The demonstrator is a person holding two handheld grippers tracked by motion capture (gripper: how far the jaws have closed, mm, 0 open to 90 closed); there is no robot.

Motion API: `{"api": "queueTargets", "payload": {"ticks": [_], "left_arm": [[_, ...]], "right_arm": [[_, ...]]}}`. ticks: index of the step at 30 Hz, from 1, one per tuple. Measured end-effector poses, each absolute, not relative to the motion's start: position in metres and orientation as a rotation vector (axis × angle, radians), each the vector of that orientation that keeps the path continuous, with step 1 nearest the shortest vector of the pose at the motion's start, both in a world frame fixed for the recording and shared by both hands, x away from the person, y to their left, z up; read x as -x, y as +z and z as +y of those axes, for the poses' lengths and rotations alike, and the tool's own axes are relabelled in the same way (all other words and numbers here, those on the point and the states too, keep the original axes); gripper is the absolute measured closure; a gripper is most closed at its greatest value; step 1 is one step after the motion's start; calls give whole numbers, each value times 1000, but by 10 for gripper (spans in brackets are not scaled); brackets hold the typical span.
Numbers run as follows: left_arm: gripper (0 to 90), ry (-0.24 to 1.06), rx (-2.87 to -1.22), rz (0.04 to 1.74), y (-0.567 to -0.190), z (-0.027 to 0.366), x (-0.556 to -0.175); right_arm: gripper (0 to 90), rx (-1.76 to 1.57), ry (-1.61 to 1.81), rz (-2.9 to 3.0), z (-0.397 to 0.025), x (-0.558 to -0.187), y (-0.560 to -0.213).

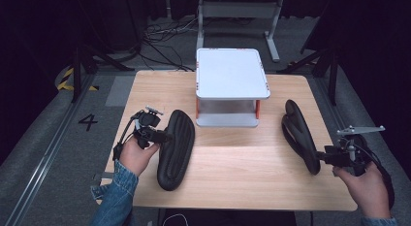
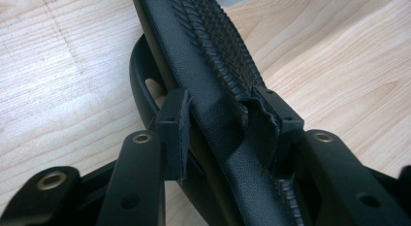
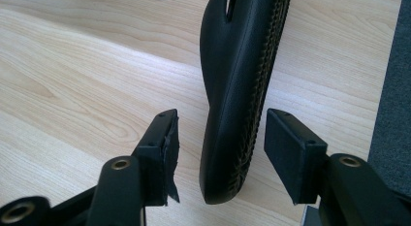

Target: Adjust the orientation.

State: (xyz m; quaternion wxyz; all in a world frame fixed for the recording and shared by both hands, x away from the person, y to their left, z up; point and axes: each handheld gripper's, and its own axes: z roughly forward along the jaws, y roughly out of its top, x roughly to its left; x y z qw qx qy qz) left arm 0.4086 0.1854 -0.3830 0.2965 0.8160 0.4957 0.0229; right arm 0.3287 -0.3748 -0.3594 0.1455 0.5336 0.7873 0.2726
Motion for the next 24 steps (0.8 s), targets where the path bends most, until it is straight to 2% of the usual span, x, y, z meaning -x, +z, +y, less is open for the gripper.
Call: {"api": "queueTargets", "payload": {"ticks": [8, 18, 23, 24], "left_arm": [[591, 50, -2175, 1229, -371, 172, -400], [586, 69, -2215, 1059, -358, 129, -382], [650, 65, -2237, 975, -363, 105, -376], [655, 33, -2221, 951, -366, 101, -377]], "right_arm": [[472, -1535, 787, 2266, -374, -328, -359], [469, -1526, 779, 2278, -371, -328, -361], [469, -1528, 775, 2279, -371, -328, -361], [469, -1524, 780, 2276, -371, -328, -361]]}}
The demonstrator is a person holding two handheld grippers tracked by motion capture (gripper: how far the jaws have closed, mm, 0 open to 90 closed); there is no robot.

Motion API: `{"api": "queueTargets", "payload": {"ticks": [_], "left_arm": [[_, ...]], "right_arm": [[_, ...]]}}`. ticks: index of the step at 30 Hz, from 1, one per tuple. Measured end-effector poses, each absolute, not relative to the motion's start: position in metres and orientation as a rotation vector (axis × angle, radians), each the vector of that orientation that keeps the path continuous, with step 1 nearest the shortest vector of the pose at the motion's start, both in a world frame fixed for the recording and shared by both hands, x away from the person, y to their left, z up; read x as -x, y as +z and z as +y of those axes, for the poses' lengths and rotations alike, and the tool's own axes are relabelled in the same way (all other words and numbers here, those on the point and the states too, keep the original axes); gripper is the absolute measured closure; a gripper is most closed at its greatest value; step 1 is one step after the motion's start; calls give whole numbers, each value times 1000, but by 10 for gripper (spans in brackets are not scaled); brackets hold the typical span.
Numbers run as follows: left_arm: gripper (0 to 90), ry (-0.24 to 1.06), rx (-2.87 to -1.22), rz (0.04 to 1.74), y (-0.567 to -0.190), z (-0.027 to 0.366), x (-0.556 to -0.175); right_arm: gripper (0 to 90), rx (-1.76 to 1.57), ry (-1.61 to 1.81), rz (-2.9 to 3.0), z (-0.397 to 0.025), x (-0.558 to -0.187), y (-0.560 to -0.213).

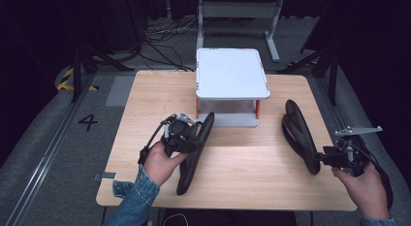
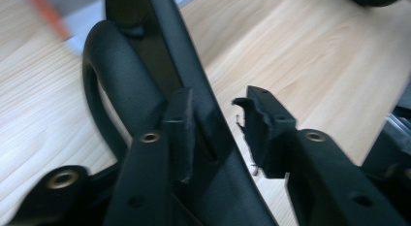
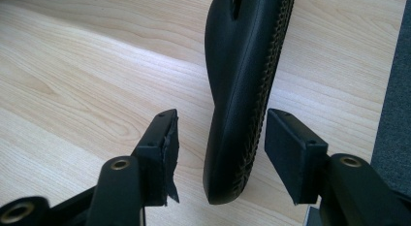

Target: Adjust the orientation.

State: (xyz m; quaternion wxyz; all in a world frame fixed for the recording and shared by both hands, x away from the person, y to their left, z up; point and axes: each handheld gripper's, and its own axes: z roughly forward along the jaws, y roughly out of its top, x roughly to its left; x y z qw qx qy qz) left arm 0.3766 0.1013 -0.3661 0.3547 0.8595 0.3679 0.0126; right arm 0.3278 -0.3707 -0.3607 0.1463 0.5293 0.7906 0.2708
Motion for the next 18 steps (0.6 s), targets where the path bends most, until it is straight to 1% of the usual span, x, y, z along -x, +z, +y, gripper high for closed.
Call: {"api": "queueTargets", "payload": {"ticks": [2, 5, 7, 13, 17, 18], "left_arm": [[668, -32, -2196, 935, -371, 95, -379], [668, -63, -2194, 917, -373, 89, -379], [650, -70, -2205, 901, -375, 82, -377], [646, -70, -2199, 865, -378, 72, -375], [631, -40, -2208, 837, -372, 73, -371], [619, -25, -2205, 854, -370, 74, -371]], "right_arm": [[469, -1523, 780, 2277, -371, -328, -360], [469, -1524, 781, 2275, -371, -327, -360], [467, -1527, 778, 2276, -371, -328, -361], [464, -1524, 771, 2282, -370, -328, -362], [463, -1525, 775, 2281, -370, -328, -361], [463, -1524, 774, 2282, -371, -328, -361]]}}
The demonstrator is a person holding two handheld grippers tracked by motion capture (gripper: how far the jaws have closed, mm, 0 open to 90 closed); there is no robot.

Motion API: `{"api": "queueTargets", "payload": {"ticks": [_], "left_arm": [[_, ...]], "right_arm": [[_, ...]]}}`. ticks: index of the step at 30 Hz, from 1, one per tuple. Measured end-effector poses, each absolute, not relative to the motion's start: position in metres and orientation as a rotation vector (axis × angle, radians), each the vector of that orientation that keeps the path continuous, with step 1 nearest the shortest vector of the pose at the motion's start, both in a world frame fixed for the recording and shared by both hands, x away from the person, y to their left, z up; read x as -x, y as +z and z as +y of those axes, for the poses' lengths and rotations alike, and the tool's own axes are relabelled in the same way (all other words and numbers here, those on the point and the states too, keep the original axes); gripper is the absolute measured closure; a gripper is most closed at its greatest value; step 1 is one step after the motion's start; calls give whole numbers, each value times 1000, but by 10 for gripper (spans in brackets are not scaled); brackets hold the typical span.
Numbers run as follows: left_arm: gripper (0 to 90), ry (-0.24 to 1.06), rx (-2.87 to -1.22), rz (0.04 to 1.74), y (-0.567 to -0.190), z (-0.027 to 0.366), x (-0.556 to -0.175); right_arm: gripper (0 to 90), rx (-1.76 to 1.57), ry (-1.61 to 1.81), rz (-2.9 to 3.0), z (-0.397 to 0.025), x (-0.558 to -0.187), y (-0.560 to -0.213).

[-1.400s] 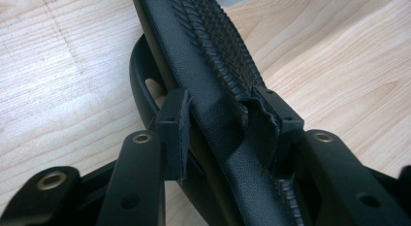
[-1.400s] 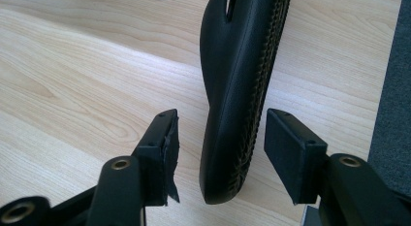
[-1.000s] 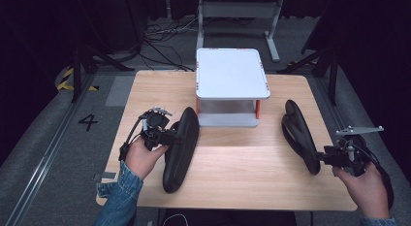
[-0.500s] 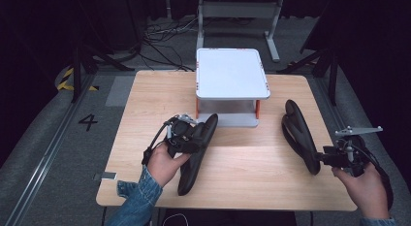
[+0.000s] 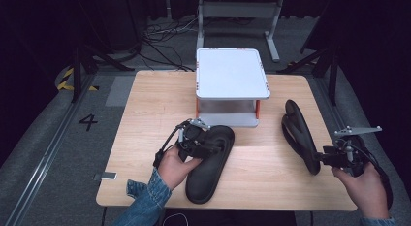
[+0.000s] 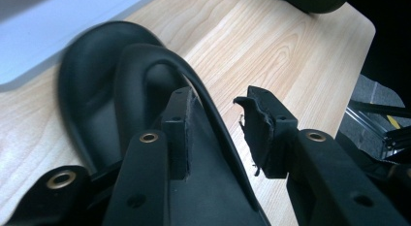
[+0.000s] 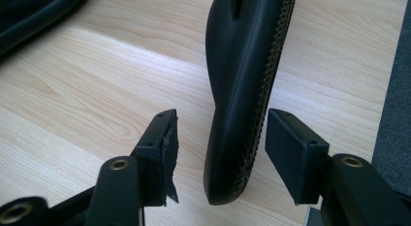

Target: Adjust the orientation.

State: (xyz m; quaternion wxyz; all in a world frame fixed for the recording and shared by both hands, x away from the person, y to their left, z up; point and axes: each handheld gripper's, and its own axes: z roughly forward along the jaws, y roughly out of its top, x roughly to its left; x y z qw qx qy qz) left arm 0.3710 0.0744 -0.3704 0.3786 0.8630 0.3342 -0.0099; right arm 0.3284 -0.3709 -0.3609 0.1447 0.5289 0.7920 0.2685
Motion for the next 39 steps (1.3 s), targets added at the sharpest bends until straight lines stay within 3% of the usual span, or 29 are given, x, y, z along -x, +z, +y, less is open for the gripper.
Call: {"api": "queueTargets", "payload": {"ticks": [5, 10, 16, 33, 37, 39], "left_arm": [[565, 45, -2241, 961, -368, 97, -374], [604, 68, -2386, 1086, -383, 115, -376], [651, -72, -2541, 1152, -414, 114, -375], [690, -254, -2488, 1017, -419, 83, -366], [655, -225, -2503, 990, -417, 73, -363], [617, -316, -2458, 957, -417, 72, -364]], "right_arm": [[462, -1515, 782, 2280, -371, -328, -360], [461, -1507, 794, 2281, -371, -329, -358], [460, -1477, 803, 2303, -366, -332, -357], [456, -1456, 801, 2322, -361, -334, -357], [459, -1452, 804, 2326, -357, -333, -358], [464, -1437, 837, 2346, -347, -334, -359]]}}
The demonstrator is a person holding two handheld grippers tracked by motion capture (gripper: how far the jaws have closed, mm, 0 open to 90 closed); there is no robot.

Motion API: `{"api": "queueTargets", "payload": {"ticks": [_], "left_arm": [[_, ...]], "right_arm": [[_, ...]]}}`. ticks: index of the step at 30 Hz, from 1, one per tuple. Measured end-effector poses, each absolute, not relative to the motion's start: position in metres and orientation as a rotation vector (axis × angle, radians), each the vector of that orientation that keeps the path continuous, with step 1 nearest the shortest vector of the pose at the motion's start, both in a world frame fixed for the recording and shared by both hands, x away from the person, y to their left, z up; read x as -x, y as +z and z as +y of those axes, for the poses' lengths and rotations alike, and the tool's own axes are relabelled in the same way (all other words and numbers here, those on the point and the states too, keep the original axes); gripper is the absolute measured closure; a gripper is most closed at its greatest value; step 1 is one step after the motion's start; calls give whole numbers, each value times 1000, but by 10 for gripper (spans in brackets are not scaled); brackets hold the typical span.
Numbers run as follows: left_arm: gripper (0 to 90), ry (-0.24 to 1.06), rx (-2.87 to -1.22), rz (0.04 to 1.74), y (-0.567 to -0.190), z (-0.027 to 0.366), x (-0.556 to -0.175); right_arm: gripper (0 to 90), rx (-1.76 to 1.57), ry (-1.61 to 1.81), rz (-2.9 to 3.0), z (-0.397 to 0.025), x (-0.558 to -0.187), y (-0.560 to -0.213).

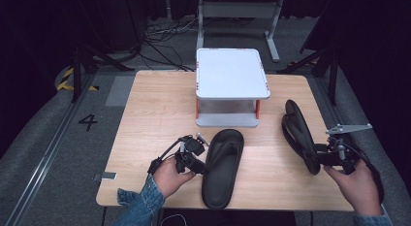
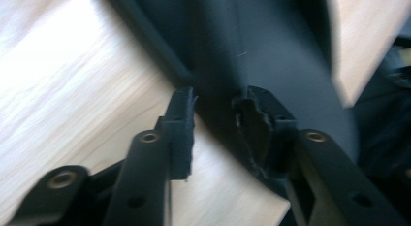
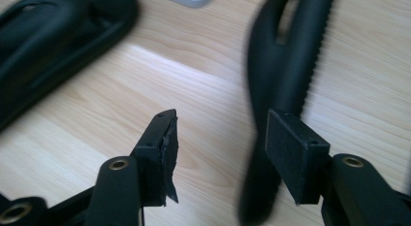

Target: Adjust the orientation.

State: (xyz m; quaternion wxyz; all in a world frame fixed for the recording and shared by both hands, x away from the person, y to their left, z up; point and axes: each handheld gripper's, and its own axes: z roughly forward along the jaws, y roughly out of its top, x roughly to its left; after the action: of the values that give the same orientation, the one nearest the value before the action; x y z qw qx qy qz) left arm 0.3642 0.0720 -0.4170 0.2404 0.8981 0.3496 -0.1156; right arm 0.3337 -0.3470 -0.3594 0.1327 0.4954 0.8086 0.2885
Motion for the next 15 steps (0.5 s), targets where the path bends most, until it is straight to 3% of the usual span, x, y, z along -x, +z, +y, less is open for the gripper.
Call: {"api": "queueTargets", "payload": {"ticks": [11, 15], "left_arm": [[595, -236, -2505, 948, -419, 61, -359], [590, -219, -2517, 946, -418, 60, -357]], "right_arm": [[530, -1210, 810, 2717, -212, -350, -416], [557, -1179, 714, 2749, -187, -357, -430]]}}
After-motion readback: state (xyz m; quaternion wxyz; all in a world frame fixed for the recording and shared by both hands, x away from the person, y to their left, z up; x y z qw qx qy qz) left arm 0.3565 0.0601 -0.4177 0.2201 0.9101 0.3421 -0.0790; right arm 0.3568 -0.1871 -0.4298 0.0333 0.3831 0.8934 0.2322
